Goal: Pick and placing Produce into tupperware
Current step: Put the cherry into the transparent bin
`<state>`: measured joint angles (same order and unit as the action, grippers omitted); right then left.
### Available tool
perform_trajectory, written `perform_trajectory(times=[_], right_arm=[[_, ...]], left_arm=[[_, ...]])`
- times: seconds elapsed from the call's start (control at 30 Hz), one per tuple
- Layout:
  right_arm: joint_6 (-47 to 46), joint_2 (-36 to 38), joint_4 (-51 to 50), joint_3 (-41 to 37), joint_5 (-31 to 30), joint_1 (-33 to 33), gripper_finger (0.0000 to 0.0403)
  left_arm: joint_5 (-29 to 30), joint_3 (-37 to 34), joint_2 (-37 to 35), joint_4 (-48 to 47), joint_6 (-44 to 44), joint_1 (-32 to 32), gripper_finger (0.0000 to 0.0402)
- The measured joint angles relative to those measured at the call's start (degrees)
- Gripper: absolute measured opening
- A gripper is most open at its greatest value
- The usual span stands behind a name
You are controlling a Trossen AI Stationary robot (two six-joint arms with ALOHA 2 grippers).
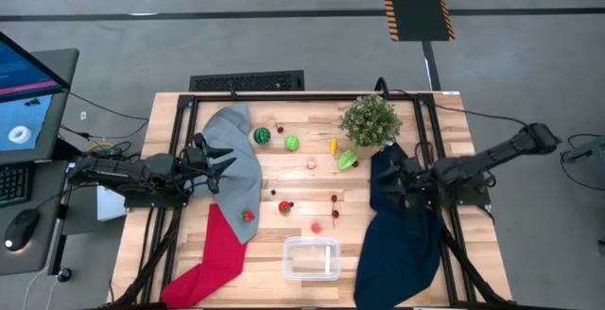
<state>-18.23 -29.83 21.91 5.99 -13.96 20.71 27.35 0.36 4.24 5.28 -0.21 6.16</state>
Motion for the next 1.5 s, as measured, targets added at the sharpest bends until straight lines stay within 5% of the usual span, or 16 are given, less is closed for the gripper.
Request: perform_trajectory(times=[0.23,0.53,1.1,1.5], right_arm=[[3.25,-17.37,-22.21,16.63,-9.32,1.59,0.0182],[11.03,-33.35,-48.52,32.58,-10.11,-0.64,0.016],[16.39,-51.17,-56.29,33.91,-11.82,-8.8,0.0099],[23.36,-53.91,-55.68,33.91,-11.31,-16.19,0.0093]], left_arm=[[0.0,0.01,0.0,0.02,-0.02,0.0,0.0127],[0.0,0.01,0.01,0.0,-0.01,0.01,0.0127],[0.02,0.02,0.0,0.01,0.01,0.01,0.0127],[0.02,0.01,0.0,0.02,0.0,0.01,0.0127]])
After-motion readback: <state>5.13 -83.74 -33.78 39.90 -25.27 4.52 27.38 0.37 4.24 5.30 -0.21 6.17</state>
